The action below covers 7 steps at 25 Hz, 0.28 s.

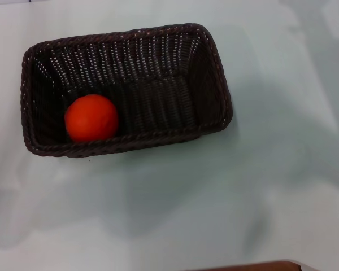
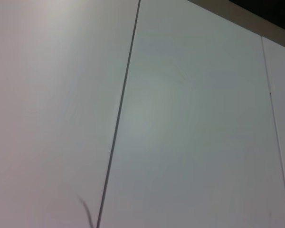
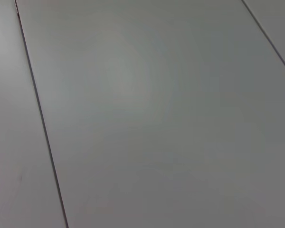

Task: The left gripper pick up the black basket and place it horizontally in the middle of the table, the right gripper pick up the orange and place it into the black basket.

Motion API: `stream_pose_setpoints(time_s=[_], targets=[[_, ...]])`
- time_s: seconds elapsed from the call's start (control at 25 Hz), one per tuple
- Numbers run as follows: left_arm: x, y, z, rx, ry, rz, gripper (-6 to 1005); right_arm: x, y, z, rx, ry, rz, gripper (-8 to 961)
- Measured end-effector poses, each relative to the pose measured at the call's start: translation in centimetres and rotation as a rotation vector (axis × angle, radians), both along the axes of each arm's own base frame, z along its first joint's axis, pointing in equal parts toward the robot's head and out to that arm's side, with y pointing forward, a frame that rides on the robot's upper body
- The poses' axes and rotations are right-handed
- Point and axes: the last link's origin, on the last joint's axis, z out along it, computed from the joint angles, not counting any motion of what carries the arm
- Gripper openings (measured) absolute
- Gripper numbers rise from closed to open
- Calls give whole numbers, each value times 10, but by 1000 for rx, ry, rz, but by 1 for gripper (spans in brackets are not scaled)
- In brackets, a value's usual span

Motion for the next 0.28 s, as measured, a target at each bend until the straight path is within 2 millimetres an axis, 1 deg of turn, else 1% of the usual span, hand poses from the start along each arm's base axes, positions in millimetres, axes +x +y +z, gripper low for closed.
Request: stream_pose_setpoints(time_s=[0.28], targets=[[-3, -4, 2, 14, -9, 10, 506, 0, -1, 3, 12, 35, 9, 948]])
